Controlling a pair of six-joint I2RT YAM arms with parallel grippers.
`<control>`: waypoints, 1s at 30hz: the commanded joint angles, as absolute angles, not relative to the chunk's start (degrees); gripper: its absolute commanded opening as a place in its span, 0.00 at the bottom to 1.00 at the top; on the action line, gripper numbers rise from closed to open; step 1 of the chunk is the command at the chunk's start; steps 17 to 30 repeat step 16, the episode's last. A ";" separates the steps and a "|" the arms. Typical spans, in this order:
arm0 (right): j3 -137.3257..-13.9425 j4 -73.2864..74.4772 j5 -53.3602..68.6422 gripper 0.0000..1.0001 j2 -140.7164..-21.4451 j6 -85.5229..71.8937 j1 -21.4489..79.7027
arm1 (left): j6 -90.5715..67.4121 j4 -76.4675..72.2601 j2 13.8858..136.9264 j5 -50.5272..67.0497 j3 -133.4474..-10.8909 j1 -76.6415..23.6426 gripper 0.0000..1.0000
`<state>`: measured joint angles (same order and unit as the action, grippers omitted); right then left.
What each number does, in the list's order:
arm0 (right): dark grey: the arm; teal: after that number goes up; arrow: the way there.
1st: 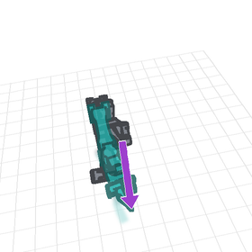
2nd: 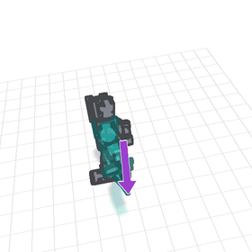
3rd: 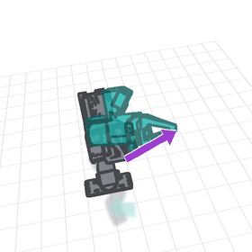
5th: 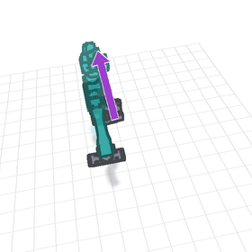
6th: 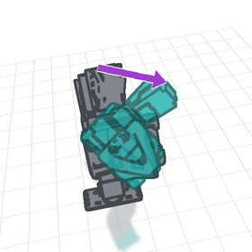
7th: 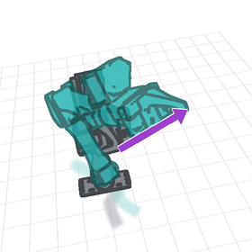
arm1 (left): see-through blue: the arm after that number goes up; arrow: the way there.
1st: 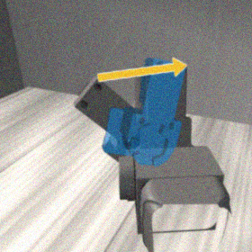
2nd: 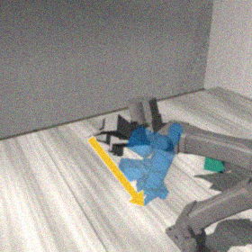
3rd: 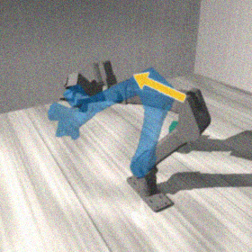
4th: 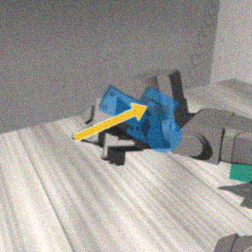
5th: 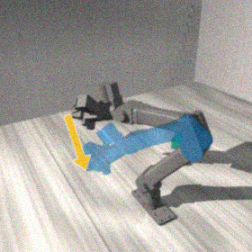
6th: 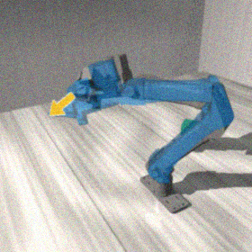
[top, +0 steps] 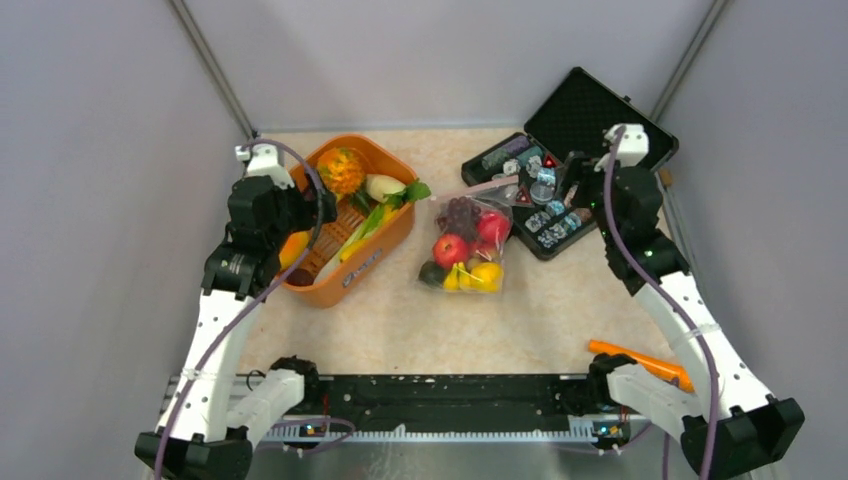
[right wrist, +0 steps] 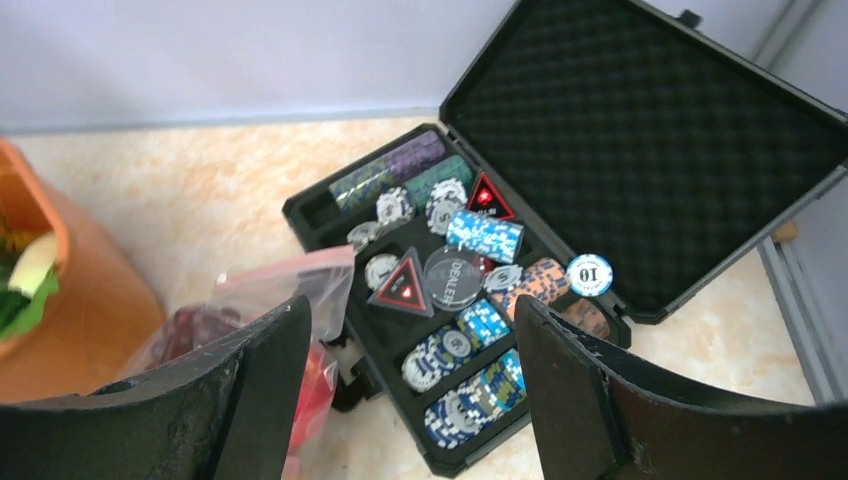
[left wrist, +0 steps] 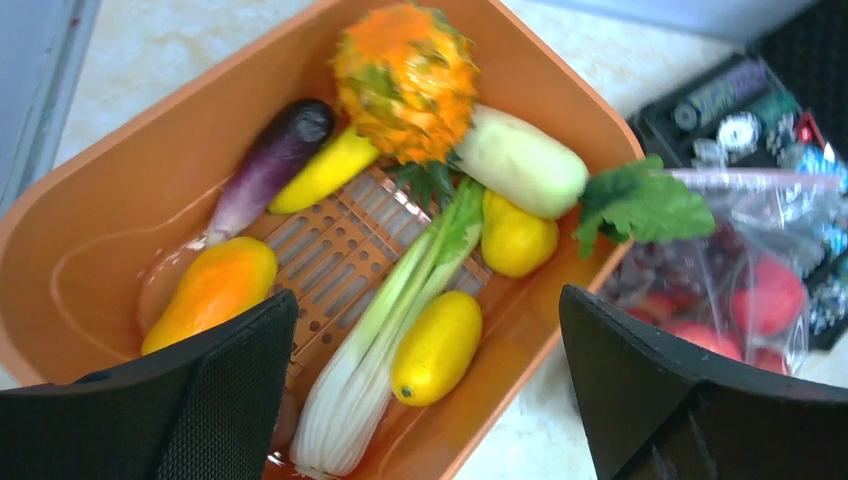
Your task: Place the food in the zip-top bag and seal the zipper
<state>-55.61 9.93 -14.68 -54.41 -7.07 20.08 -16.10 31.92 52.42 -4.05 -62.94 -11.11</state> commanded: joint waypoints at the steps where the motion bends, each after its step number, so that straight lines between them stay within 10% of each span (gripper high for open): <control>1: -59.63 11.66 -4.09 0.74 -54.59 -14.96 13.32 | -23.89 29.51 52.65 -5.07 -67.08 -7.51 0.99; 7: -54.15 11.95 3.07 0.81 -51.02 -16.89 12.91 | -34.82 34.50 53.32 -22.34 -66.74 -7.56 0.99; 30: -50.07 7.95 -3.84 0.82 -45.38 -17.98 12.91 | -33.81 32.00 51.34 -24.03 -64.12 -7.56 0.99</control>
